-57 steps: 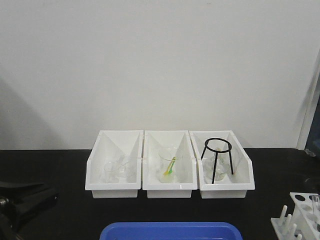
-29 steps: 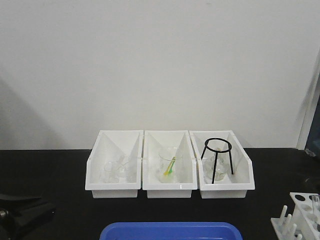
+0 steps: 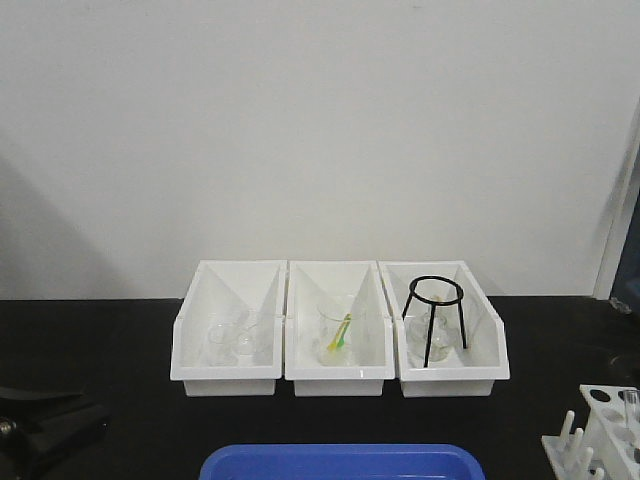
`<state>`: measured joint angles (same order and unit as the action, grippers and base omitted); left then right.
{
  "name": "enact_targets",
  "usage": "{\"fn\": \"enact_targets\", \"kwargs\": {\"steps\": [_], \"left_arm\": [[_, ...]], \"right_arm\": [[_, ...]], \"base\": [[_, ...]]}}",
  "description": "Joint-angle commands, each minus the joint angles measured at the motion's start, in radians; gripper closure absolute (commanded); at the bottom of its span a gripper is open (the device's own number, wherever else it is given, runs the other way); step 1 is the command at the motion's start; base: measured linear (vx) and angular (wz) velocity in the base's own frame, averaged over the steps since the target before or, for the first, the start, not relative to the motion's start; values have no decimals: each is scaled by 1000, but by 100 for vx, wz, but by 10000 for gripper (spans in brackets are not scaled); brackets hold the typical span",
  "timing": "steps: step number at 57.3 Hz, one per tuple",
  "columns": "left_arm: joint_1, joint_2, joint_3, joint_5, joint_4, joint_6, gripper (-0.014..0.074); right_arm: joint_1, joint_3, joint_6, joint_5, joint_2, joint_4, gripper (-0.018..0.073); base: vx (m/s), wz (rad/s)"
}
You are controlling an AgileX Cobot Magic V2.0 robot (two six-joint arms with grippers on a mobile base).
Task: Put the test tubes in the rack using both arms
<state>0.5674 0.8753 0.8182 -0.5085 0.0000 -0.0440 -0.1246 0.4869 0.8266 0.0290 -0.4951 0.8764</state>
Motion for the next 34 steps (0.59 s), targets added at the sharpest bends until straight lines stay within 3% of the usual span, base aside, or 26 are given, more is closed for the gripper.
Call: {"fn": "enact_targets", "kwargs": {"steps": [1, 9, 19, 34], "left_arm": [[-2, -12, 12, 119, 46, -34, 617], [-48, -86, -120, 329, 81, -25, 617], [-178, -276, -417, 543, -25, -22, 617], [-295, -672, -794, 542, -39, -23, 617]], "right_arm": [[-7, 30, -3, 44, -2, 11, 567], [-7, 30, -3, 44, -2, 11, 567], [-7, 30, -3, 44, -2, 11, 567], [-7, 30, -3, 44, -2, 11, 567]], "base": [[0, 0], [0, 0], [0, 0], [0, 0]]}}
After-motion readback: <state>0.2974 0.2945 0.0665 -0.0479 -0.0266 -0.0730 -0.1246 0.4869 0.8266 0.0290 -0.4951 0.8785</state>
